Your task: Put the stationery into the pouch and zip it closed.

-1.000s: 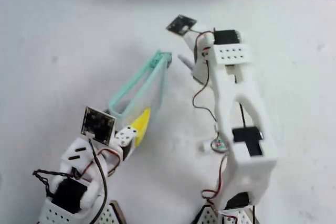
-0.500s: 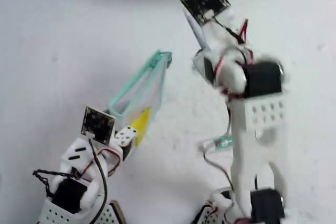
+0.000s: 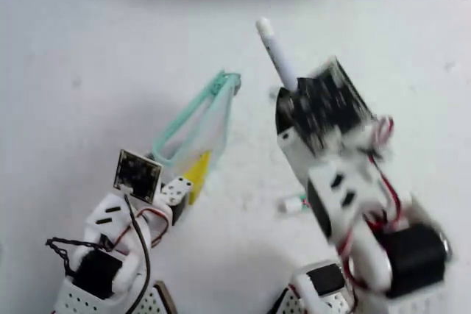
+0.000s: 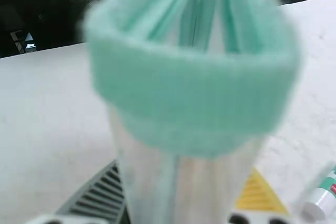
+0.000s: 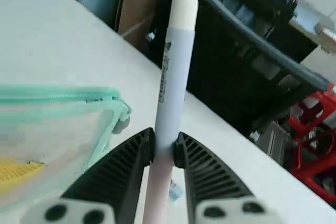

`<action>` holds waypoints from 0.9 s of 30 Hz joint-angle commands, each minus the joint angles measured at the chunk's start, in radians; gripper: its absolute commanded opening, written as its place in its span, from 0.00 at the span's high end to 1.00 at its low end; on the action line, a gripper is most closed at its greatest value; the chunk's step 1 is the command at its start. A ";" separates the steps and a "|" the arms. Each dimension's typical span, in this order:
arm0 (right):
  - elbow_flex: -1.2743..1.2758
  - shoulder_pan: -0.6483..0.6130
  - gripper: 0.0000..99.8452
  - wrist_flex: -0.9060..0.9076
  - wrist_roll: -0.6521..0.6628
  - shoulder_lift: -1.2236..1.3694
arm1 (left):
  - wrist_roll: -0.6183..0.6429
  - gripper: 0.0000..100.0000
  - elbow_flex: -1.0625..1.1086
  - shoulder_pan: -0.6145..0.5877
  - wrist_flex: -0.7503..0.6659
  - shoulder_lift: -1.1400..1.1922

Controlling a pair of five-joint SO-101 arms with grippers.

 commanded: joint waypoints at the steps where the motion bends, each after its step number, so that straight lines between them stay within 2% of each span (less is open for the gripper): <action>1: 0.064 -0.058 0.98 -0.113 -0.040 -0.131 | -0.008 0.81 -0.003 0.013 -0.018 -0.001; 6: 0.140 -0.099 0.98 -0.260 -0.324 -0.252 | -0.008 0.81 -0.003 0.013 -0.018 -0.001; 10: 0.146 -0.099 0.98 -0.323 -0.436 -0.262 | -0.008 0.81 -0.003 0.013 -0.018 -0.001; 20: 0.149 -0.099 0.98 -0.406 -0.528 -0.262 | -0.008 0.81 -0.003 0.015 -0.020 -0.001; 27: 0.149 -0.099 0.98 -0.398 -0.531 -0.266 | -0.008 0.81 -0.003 0.015 -0.020 -0.001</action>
